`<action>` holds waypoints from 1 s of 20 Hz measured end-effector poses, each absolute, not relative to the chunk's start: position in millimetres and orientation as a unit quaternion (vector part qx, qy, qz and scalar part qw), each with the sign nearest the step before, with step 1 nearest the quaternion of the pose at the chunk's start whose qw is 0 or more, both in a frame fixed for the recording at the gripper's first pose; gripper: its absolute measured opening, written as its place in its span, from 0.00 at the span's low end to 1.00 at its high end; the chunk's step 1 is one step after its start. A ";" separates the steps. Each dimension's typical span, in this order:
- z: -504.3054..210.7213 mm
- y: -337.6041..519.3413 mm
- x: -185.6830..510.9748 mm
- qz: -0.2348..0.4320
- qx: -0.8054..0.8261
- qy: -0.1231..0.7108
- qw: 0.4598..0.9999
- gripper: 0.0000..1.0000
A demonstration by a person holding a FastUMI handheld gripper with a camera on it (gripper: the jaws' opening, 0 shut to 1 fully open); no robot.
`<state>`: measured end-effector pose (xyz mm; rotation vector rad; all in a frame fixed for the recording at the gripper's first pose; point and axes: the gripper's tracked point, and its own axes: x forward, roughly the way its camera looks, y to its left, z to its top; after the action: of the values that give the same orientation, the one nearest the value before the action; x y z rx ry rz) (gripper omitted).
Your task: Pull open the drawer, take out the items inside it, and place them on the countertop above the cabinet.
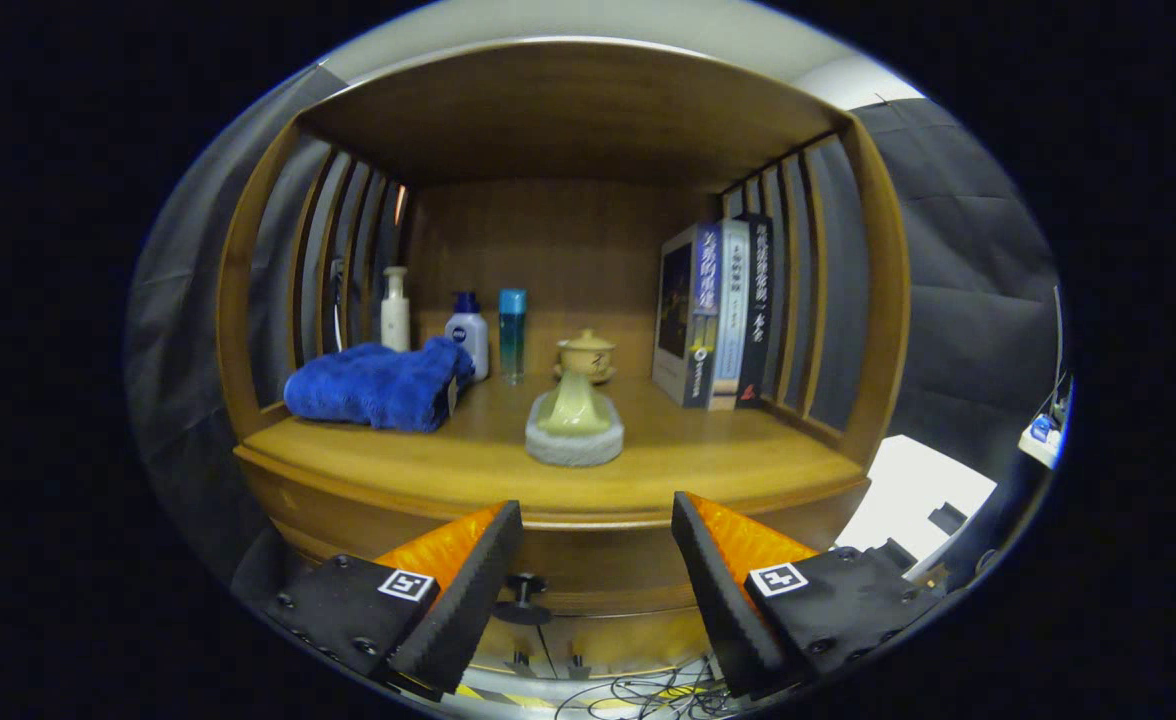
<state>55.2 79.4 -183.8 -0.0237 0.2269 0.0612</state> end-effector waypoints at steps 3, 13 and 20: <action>-146.9 45.2 41.4 0.024 0.005 0.101 0.995 0.98; -83.4 -33.5 -19.3 0.046 0.007 0.059 0.997 0.99; -83.7 -24.4 -11.8 0.096 0.031 0.073 0.992 0.99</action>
<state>-11.8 -24.4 -83.7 0.0627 0.1471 0.1918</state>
